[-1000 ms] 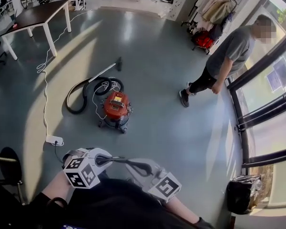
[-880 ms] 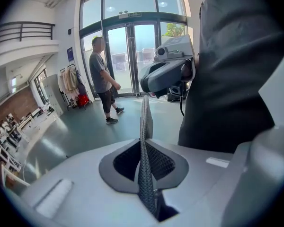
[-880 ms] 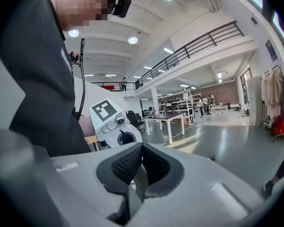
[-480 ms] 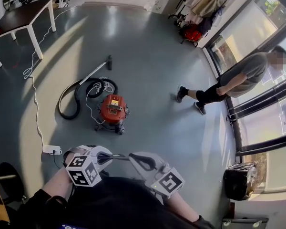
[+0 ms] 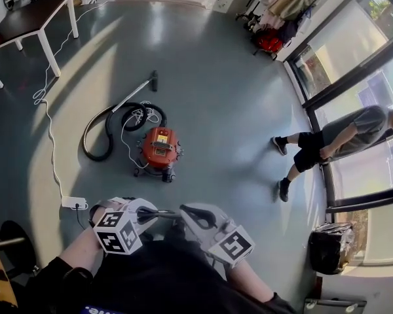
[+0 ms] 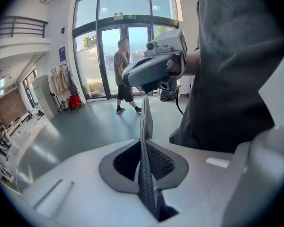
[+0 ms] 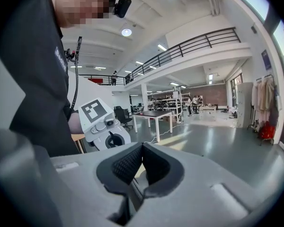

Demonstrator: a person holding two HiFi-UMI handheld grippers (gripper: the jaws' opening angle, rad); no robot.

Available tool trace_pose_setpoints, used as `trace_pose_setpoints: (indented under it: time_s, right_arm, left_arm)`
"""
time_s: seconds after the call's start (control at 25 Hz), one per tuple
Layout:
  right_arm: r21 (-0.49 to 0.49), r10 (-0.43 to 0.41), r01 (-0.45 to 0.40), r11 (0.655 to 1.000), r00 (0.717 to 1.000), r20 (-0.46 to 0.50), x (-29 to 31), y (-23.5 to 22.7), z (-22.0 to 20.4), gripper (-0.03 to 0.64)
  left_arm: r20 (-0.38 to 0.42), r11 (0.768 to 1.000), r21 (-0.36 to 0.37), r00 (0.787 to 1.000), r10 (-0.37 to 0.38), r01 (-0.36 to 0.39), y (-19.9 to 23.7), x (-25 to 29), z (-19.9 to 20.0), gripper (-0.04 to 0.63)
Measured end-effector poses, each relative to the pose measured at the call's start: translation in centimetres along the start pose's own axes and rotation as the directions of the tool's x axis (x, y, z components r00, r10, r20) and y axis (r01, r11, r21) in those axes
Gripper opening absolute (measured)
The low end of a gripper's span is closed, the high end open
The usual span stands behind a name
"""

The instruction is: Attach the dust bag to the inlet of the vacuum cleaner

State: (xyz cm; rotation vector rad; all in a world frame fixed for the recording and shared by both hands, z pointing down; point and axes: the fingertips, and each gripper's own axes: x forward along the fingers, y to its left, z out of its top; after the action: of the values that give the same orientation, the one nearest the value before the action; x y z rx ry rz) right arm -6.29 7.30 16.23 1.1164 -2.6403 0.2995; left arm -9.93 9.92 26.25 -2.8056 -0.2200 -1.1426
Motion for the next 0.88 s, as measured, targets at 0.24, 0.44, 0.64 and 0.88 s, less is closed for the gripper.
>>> trace_pose_setpoints:
  time_s: [0.24, 0.44, 0.64, 0.88]
  right_arm:
    - [0.01, 0.039, -0.039, 0.999, 0.999, 0.011, -0.8, -2.8, -0.7, -0.008]
    - [0.019, 0.087, -0.087, 0.996, 0.996, 0.023, -2.0, -5.8, -1.4, -0.008]
    - [0.026, 0.132, -0.133, 0.991, 0.991, 0.026, -3.3, -9.1, -2.2, -0.008]
    - [0.033, 0.187, -0.188, 0.982, 0.982, 0.032, -4.5, -12.4, -3.4, -0.008]
  left_arm:
    - [-0.034, 1.0, -0.026, 0.999, 0.008, -0.009, 0.7, 1.8, 1.1, 0.04]
    - [-0.06, 0.998, -0.062, 0.998, 0.026, -0.03, 1.7, 3.9, 2.6, 0.04]
    - [-0.085, 0.994, -0.093, 0.995, 0.048, -0.055, 2.8, 6.3, 4.3, 0.04]
    - [-0.12, 0.987, -0.133, 0.99, 0.075, -0.091, 4.0, 9.2, 5.3, 0.04]
